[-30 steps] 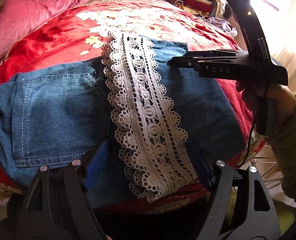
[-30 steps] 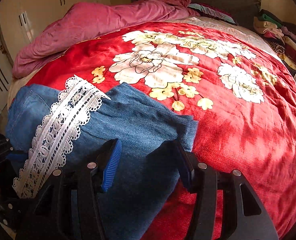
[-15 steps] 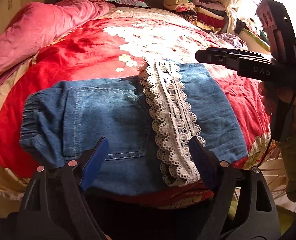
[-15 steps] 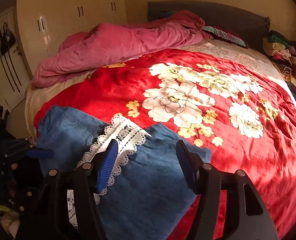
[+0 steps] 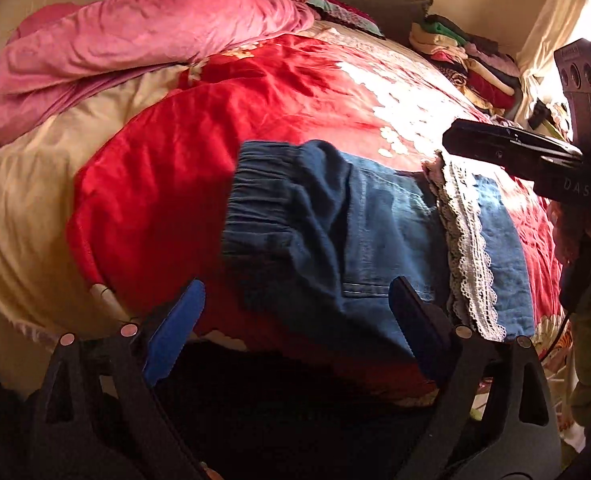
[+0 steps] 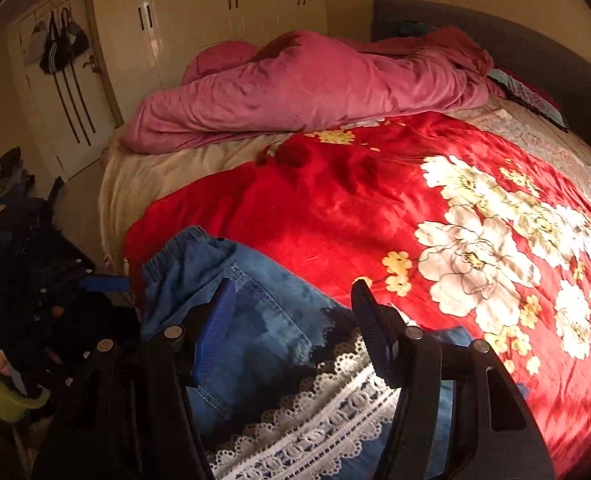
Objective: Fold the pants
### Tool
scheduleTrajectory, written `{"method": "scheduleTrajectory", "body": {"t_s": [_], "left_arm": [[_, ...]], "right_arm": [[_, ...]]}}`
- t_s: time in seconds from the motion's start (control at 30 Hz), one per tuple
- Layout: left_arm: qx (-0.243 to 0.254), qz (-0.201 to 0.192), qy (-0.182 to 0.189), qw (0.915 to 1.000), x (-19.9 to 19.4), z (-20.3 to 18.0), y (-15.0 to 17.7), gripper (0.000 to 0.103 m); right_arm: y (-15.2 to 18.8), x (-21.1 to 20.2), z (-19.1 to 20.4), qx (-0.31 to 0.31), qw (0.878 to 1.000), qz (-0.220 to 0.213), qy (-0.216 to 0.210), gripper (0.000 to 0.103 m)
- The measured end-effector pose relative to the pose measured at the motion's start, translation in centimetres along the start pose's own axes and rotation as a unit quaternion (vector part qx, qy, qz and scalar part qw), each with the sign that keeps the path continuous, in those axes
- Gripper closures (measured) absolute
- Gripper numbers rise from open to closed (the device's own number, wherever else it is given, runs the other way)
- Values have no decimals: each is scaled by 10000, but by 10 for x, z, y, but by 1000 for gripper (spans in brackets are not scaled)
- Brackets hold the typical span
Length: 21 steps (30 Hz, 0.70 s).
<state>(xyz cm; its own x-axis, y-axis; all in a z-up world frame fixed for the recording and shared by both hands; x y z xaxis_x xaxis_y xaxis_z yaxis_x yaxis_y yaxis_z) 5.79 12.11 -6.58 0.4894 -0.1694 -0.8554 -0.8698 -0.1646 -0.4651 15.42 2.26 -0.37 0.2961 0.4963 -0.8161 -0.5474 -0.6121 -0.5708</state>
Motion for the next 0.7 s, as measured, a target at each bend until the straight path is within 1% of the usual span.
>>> {"method": "scheduleTrajectory", "body": {"t_s": [0.13,0.23,0.27,0.3,0.33,0.37,0.4,0.47,0.53,0.7], "left_arm": [[-362,81,133,9992,6,23,3,16],[-526,76,248,9983,9,29,4,16],[-564,48,284,9980,10,30,4,17],[-582,40,349,9977,11,30,4,17],[-578,58,415,9974,13,28,5,22],[-581,78,475,9972,15,26,5,30],[-598,101,565,9966,18,25,5,33],[-628,167,716,9953,23,21,6,47],[-640,217,816,9944,29,18,5,52],[-628,254,834,9942,35,14,8,52]], "right_arm": [[-10,22,16,-123,9996,175,-175,44],[-17,33,25,-241,9990,275,-243,44],[-19,36,28,-283,9988,302,-253,40],[-21,38,30,-318,9987,307,-249,16],[-23,40,33,-353,9987,282,-247,9],[-25,42,36,-398,9983,298,-291,10],[-26,44,39,-441,9979,327,-334,10],[-29,50,43,-529,9971,395,-373,10],[-32,57,49,-620,9959,496,-437,10],[-36,80,64,-795,9910,823,-694,10]]}}
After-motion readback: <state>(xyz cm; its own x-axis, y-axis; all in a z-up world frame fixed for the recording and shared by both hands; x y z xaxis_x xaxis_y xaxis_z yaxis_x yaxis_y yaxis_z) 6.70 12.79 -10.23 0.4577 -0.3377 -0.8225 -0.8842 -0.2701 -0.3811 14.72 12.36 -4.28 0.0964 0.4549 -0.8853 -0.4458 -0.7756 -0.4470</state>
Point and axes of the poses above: each gripper's, at about its wrist camera, not at the fingertips, and x roughly the way its jaws point, z to its left, y to its underside, the point moved 9 cm from there along x, roughly the way its jaws point, and after that the axes turned 9 degrees about z, right-handed, at the moved point
